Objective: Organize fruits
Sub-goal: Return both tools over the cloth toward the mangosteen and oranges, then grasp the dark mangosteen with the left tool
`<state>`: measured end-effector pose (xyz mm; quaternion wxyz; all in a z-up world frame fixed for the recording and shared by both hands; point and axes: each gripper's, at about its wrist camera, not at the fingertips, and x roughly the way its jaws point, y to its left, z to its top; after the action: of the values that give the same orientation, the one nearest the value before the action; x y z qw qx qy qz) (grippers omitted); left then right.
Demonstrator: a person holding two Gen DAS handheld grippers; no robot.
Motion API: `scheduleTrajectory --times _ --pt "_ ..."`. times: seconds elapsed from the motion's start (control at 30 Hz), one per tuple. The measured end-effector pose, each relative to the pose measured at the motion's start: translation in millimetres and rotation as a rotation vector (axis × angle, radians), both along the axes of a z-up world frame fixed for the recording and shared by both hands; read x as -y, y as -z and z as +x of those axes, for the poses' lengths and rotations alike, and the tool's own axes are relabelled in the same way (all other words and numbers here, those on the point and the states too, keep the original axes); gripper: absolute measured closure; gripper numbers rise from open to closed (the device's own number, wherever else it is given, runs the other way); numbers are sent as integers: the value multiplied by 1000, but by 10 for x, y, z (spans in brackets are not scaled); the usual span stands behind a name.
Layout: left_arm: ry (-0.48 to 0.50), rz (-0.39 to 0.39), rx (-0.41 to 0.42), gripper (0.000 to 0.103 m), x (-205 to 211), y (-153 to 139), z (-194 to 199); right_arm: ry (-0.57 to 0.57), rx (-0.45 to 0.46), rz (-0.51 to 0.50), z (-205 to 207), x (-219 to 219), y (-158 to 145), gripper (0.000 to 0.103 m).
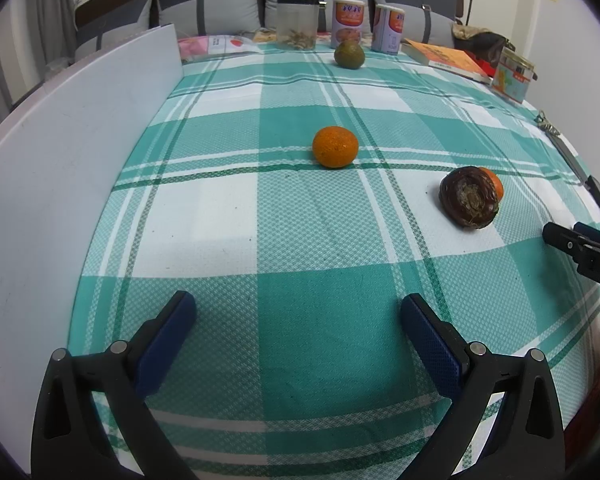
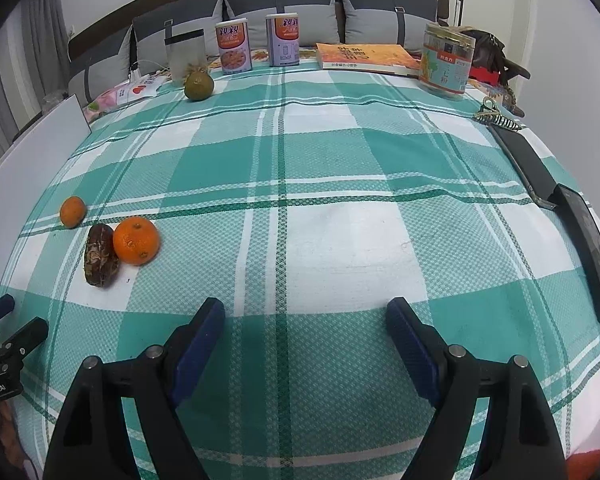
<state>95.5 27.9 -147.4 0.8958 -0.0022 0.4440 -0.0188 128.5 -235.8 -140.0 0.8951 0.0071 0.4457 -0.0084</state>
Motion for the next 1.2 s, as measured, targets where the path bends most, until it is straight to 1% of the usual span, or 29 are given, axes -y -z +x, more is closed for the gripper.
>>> scheduleTrajectory --times 0.2,0.37,0.5,0.6,0.63,0.67,0.7,0.73,0.77,0.8,0.87,0.9,0.97,1.0,1.03,1.07,1.13,1.2 --pt "0 0 0 1 0 1 0 -5 -3 -6 5 -10 19 16" --pt "1 -1 0 1 1 3 -2 -5 -7 -11 12 -23 39 9" --pt "7 -5 -3 1 7 -4 1 -10 -8 -17 13 -43 49 7" --pt "23 -15 -27 1 9 -32 13 -10 -8 -15 17 -44 53 7" --pt "36 -35 -36 2 22 -58 17 -10 -8 -15 17 -45 54 6" --pt "70 -78 -34 2 61 -110 22 -12 -9 -16 20 -48 56 5" --pt "105 -103 -23 2 116 -163 35 -12 -10 -17 22 -47 54 5" --pt "138 -108 -11 2 188 -218 52 -13 -11 -17 26 -50 56 4" --pt "171 -105 -1 2 260 -263 74 -14 -12 -18 28 -53 59 4" --pt "236 -89 16 2 404 -331 124 -15 -13 -19 31 -57 61 4" --pt "318 -50 33 2 598 -394 211 -16 -13 -16 30 -56 62 3" --pt "364 -27 29 2 722 -408 284 -16 -13 -15 32 -61 61 3" --pt "432 -14 15 3 900 -400 449 -16 -12 -13 30 -61 62 3" --pt "446 -8 10 5 949 -376 518 -17 -12 -11 31 -60 62 3" --pt "449 -3 3 19 977 -347 584 -16 -12 -11 31 -61 62 3" --pt "450 -8 -21 39 993 -301 659 -16 -12 -11 31 -64 62 3" --pt "448 -41 -78 57 1006 -202 742 -16 -12 -11 29 -61 61 3" --pt "440 -72 -83 58 947 -178 734 -16 -12 -11 30 -60 61 3"
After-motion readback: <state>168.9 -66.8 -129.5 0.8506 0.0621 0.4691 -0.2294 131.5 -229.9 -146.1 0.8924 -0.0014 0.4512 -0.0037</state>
